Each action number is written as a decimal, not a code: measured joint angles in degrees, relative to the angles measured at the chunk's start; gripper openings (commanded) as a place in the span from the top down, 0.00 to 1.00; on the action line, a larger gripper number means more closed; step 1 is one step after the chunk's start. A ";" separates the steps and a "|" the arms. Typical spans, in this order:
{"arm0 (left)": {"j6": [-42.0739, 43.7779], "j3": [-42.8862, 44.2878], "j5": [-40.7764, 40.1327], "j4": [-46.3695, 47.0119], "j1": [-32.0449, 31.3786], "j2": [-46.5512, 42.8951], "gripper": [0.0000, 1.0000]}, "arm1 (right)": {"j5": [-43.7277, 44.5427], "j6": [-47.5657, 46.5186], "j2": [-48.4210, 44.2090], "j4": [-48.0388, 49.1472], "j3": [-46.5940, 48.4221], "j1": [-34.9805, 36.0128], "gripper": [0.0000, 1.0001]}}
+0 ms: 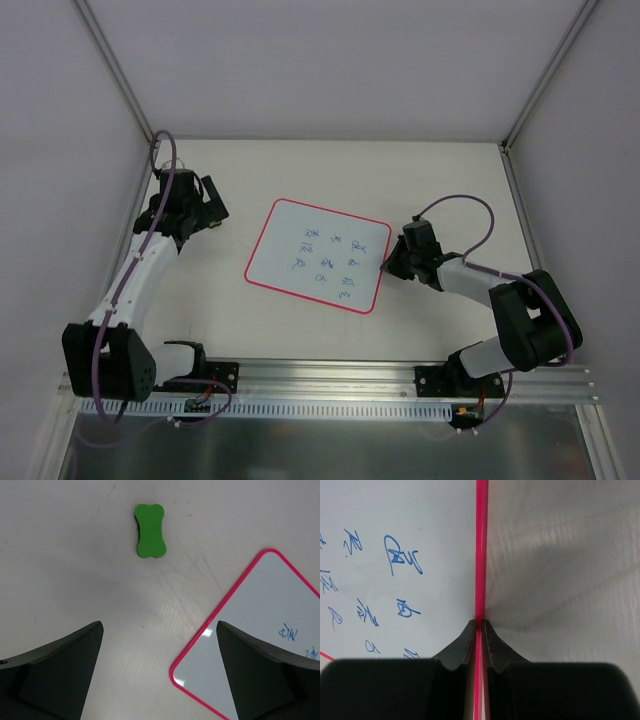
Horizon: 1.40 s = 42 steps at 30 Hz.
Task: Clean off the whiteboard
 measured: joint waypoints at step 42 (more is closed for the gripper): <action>2.78 25.75 0.15 0.83 6.84 47.12 0.55 | 0.79 0.52 0.31 0.90 -0.02 1.27 0.92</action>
